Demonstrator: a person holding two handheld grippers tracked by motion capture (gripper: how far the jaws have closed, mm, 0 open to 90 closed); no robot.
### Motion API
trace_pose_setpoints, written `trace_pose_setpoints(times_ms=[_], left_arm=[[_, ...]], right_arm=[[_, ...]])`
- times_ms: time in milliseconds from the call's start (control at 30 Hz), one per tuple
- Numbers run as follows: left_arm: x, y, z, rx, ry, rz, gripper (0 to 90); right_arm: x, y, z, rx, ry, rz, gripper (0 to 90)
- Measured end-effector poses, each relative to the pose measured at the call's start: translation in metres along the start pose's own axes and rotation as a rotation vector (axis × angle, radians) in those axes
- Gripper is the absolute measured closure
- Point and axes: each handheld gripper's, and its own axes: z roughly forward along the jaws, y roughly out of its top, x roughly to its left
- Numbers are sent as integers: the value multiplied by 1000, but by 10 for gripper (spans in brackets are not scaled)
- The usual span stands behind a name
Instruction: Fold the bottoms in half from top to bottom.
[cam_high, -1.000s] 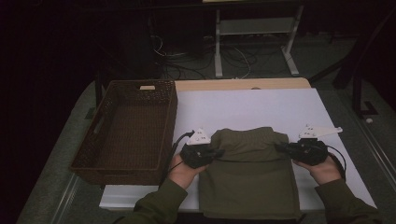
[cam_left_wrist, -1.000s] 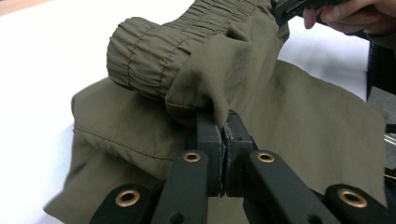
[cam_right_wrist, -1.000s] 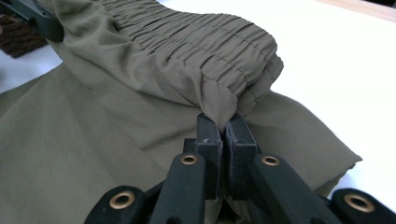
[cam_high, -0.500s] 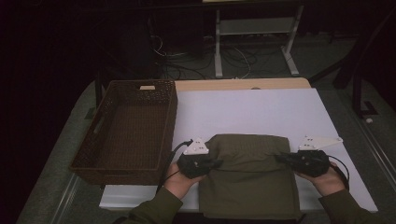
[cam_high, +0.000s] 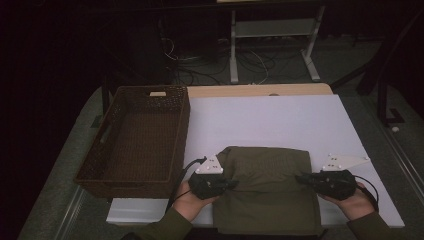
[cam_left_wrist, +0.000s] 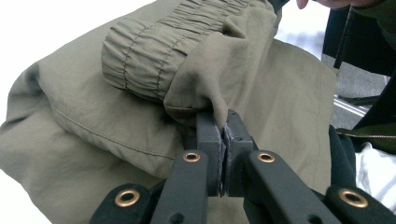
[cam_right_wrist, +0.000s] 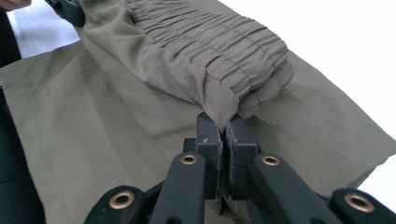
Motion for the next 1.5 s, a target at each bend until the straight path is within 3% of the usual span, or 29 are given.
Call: trace_pose_setpoints(times_ms=[233,733,900,1000,1067,1233,1367,1500], left_arm=[[-2,-7,-2,24,-26,-13,873],[2,-19,14,170,-98,-12,861],[4,-20,18,192,-113,-15,804],[4,-20,19,188,-134,-29,698],[4,-18,18,179,-143,-20,621],[5,-12,7,128,-165,-28,483],[8,-6,-5,64,-145,-41,428],[14,-1,-15,-31,-110,-77,429]], right_arm=[[6,-4,0,20,29,-7,854],[10,-14,10,120,88,-16,842],[10,-16,14,154,104,-19,823],[9,-16,15,163,110,-16,785],[8,-16,14,161,114,-11,711],[8,-12,8,100,98,-6,509],[4,-8,0,10,72,20,387],[-2,-5,-4,-36,41,38,343]])
